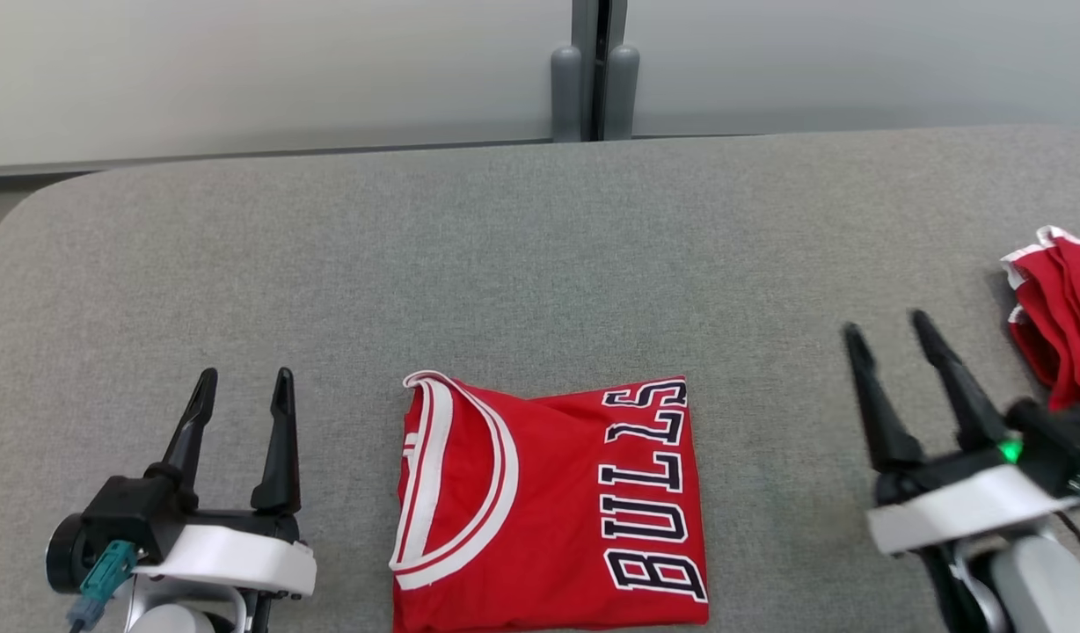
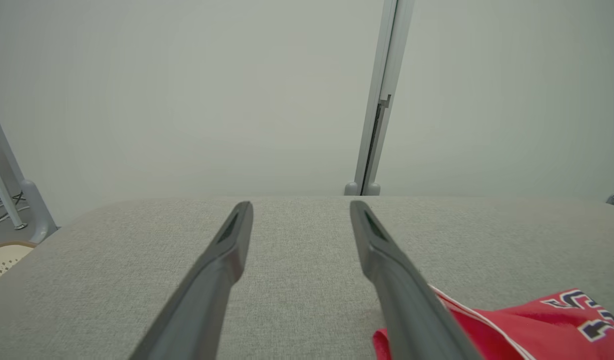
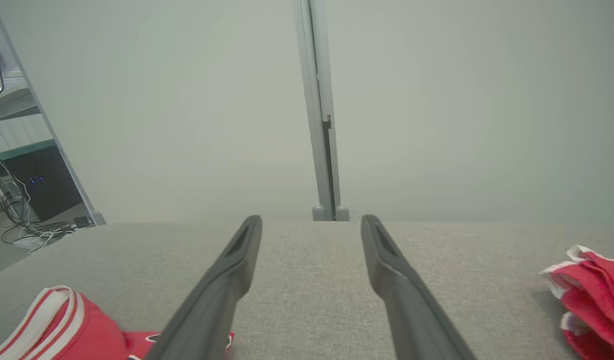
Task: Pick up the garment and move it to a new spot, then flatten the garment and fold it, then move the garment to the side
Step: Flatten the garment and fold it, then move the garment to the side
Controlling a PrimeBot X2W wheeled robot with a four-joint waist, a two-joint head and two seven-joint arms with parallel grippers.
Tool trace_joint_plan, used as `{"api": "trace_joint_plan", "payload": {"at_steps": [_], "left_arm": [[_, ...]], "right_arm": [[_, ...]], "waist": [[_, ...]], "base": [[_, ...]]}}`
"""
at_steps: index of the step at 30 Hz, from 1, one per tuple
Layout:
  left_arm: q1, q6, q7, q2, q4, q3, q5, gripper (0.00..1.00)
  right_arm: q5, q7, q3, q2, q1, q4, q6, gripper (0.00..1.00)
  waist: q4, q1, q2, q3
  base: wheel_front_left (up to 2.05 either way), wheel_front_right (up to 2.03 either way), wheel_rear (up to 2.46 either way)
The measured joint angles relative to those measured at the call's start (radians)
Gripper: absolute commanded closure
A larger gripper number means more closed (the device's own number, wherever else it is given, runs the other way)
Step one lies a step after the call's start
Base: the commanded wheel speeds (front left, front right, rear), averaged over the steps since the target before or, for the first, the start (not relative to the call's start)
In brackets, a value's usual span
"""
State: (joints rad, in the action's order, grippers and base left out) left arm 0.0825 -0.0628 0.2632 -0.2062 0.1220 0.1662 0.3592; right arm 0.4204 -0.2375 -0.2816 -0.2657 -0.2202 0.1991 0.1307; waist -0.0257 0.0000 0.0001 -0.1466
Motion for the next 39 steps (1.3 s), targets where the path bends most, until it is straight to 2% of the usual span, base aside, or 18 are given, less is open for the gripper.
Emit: {"api": "trace_joint_plan", "payload": {"at_steps": [3, 9, 15, 23, 39], "left_arm": [[-0.019, 0.0, 0.0, -0.009, 0.001, -0.008, 0.001, 0.0], [-0.063, 0.0, -0.001, -0.023, 0.001, -0.018, 0.012, 0.0], [-0.111, -0.003, -0.014, -0.029, -0.004, -0.015, 0.02, 0.0], [-0.17, -0.015, -0.033, -0.036, -0.021, -0.016, 0.033, 0.0], [-0.197, -0.041, -0.044, -0.049, -0.046, -0.013, 0.037, 0.0]], "right_arm": [[-0.03, 0.03, 0.097, -0.005, 0.084, -0.035, 0.0, 0.0], [-0.065, 0.087, 0.174, 0.032, 0.191, -0.12, 0.0, 0.0], [-0.093, 0.14, 0.205, 0.06, 0.269, -0.18, 0.0, 0.0], [-0.114, 0.207, 0.219, 0.066, 0.348, -0.245, 0.0, 0.0], [-0.132, 0.248, 0.24, 0.084, 0.38, -0.306, 0.0, 0.0]], "waist": [[0.005, 0.0, 0.0, 0.019], [0.014, 0.0, 0.0, 0.06], [0.017, 0.0, 0.0, 0.11], [0.018, 0.0, 0.0, 0.171], [0.018, 0.0, 0.0, 0.182]], "base": [[0.0, 0.0, 0.0], [0.0, 0.0, 0.0], [0.0, 0.0, 0.0], [0.0, 0.0, 0.0], [0.0, 0.0, 0.0]]}}
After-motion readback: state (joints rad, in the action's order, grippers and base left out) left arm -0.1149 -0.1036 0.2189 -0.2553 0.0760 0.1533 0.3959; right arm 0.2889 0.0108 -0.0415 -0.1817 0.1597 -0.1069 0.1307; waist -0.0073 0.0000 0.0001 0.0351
